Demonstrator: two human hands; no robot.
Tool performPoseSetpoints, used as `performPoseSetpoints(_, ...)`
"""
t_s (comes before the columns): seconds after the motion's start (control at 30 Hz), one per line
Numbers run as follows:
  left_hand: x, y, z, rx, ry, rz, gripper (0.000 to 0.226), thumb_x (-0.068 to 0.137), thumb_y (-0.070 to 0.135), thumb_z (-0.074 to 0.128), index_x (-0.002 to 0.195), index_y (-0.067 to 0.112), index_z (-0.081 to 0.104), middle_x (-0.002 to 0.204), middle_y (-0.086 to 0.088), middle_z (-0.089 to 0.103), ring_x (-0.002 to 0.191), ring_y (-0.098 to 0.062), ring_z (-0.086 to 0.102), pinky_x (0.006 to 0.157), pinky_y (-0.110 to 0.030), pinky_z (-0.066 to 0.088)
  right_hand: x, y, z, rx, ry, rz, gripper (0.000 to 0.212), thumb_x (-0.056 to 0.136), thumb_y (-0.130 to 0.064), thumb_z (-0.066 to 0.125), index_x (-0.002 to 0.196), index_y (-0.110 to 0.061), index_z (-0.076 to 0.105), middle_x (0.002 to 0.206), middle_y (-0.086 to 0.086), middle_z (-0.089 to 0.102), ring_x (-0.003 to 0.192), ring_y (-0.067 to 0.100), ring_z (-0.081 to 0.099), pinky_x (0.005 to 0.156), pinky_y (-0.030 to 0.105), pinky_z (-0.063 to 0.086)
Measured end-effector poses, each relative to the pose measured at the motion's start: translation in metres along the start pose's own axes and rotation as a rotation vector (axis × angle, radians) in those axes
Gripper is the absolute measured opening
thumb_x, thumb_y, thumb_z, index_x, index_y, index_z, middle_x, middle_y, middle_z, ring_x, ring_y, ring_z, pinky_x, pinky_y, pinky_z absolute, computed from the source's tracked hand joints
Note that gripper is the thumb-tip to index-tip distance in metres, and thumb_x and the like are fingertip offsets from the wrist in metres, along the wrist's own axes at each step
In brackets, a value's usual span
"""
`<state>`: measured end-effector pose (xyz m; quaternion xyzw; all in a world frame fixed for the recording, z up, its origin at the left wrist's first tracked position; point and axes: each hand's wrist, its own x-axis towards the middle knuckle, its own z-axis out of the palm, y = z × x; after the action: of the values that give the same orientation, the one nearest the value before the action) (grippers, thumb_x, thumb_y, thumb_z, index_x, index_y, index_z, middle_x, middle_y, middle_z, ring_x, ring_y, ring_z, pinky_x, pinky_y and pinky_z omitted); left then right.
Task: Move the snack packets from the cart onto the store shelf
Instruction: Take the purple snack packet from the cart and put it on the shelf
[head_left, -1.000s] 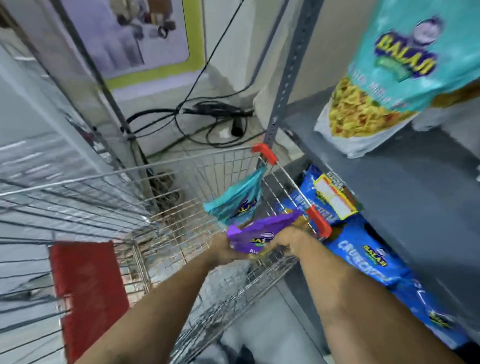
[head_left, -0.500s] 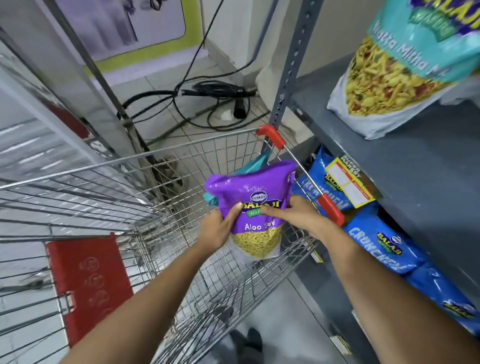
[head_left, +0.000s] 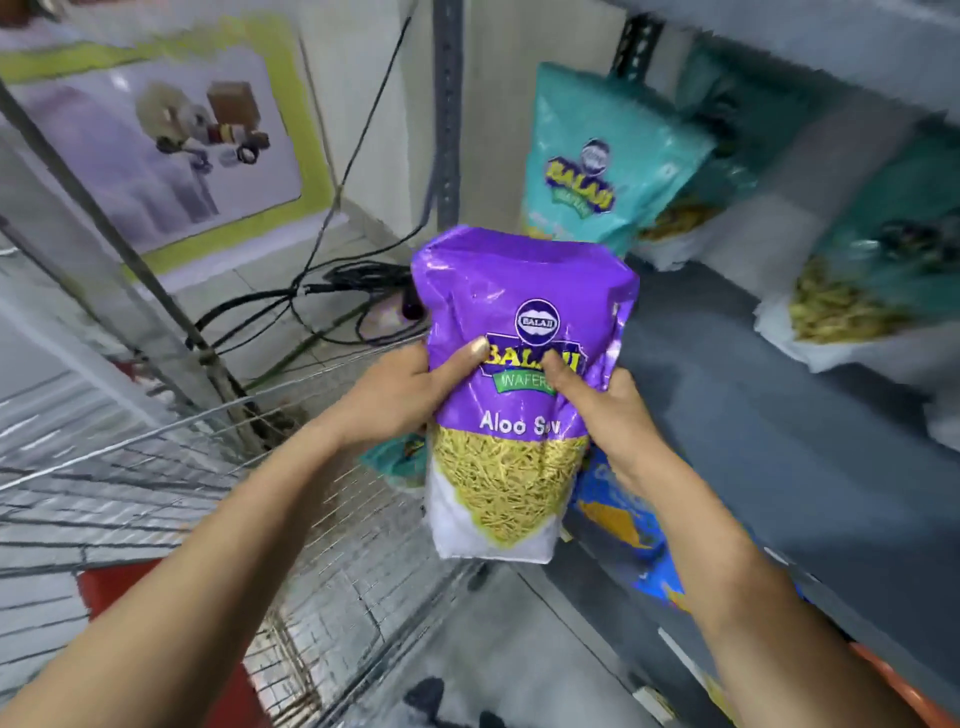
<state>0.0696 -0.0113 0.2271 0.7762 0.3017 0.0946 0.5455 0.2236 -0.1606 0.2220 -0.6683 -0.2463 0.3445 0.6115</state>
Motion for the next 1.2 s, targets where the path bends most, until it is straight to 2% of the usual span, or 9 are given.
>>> performPoseSetpoints(0.1,0.007,0.034,0.043,0.044,-0.080,0.098,0.091,0.063,0.093,0.039,0.104,0.017,0.069,0.101,-0.006,0.078,0.100,-0.026,0.072,0.094,-0.047,0.054,-0.037,-0.017,-0.050,-0.005,0.134,-0.040,0.036,0.061,-0.053,0.078,0.085,-0.027,0.077,0.092,-0.007,0.079,0.089,0.014,0.074,0.086,0.038,0.058)
performPoseSetpoints(0.2,0.014,0.075,0.103,0.127,-0.171,0.216,0.095,0.066,0.090,0.033,0.095,0.006,0.067,0.095,-0.014,0.077,0.081,-0.021,0.069,0.089,-0.046,0.055,-0.079,-0.026,-0.111,-0.051,0.301,-0.071,0.024,0.071,-0.046,0.078,0.085,-0.026,0.077,0.090,-0.008,0.079,0.088,0.013,0.073,0.085,0.036,0.058)
performPoseSetpoints(0.47,0.023,0.176,0.288,0.100,-0.492,0.336,0.079,0.064,0.088,0.038,0.085,0.020,0.071,0.085,-0.003,0.076,0.079,-0.022,0.070,0.090,-0.044,0.056,-0.175,-0.021,-0.271,-0.157,0.752,-0.175,0.015,0.087,-0.022,0.068,0.101,-0.020,0.069,0.091,-0.007,0.071,0.066,-0.015,0.064,0.064,0.008,0.050)
performPoseSetpoints(0.57,0.031,0.201,0.343,0.030,-0.599,0.321,0.073,0.066,0.083,0.048,0.100,0.024,0.074,0.102,-0.001,0.078,0.098,-0.019,0.073,0.098,-0.044,0.053,-0.188,-0.016,-0.318,-0.189,0.836,-0.193,0.018,0.091,-0.021,0.065,0.109,-0.020,0.066,0.098,-0.005,0.072,0.079,-0.005,0.069,0.075,0.015,0.052)
performPoseSetpoints(0.7,0.043,0.212,0.395,-0.038,-0.646,0.303,0.055,0.067,0.076,0.054,0.084,0.029,0.077,0.102,-0.002,0.078,0.099,-0.019,0.073,0.099,-0.044,0.053,-0.191,-0.007,-0.362,-0.257,0.876,-0.171,0.023,0.091,-0.029,0.065,0.110,-0.017,0.068,0.104,0.000,0.074,0.102,0.016,0.070,0.094,0.033,0.054)
performPoseSetpoints(0.9,0.049,0.207,0.426,-0.145,-0.582,0.271,0.043,0.079,0.068,0.055,0.082,0.030,0.074,0.096,0.003,0.078,0.095,-0.014,0.072,0.097,-0.037,0.054,-0.186,0.014,-0.377,-0.241,0.925,-0.122,0.051,0.082,-0.039,0.071,0.125,-0.013,0.061,0.116,0.000,0.072,0.109,0.015,0.068,0.101,0.039,0.051)
performPoseSetpoints(1.07,0.052,0.195,0.412,-0.188,-0.569,0.316,0.045,0.086,0.053,0.060,0.114,0.019,0.069,0.117,-0.001,0.073,0.107,-0.011,0.067,0.095,-0.022,0.050,-0.183,0.024,-0.327,-0.269,1.203,-0.217,0.091,0.080,-0.022,0.078,0.150,0.000,0.024,0.151,0.010,0.039,0.136,0.011,0.041,0.109,0.013,0.033)
performPoseSetpoints(1.13,0.051,0.175,0.386,-0.153,-0.461,0.303,0.043,0.092,0.041,0.061,0.123,0.011,0.064,0.122,-0.004,0.070,0.107,-0.010,0.063,0.095,-0.019,0.047,-0.176,0.037,-0.292,-0.313,1.287,-0.231,0.098,0.083,-0.027,0.074,0.154,0.002,0.012,0.162,0.016,0.018,0.150,0.021,0.021,0.121,0.028,0.019)
performPoseSetpoints(1.2,0.050,0.145,0.351,-0.132,-0.351,0.295,0.035,0.092,0.033,0.063,0.119,0.011,0.067,0.118,-0.005,0.071,0.103,-0.009,0.064,0.099,-0.024,0.046,-0.162,0.052,-0.255,-0.318,1.294,-0.263,0.091,0.086,-0.029,0.070,0.153,0.000,0.017,0.162,0.017,0.019,0.150,0.026,0.019,0.122,0.038,0.017)
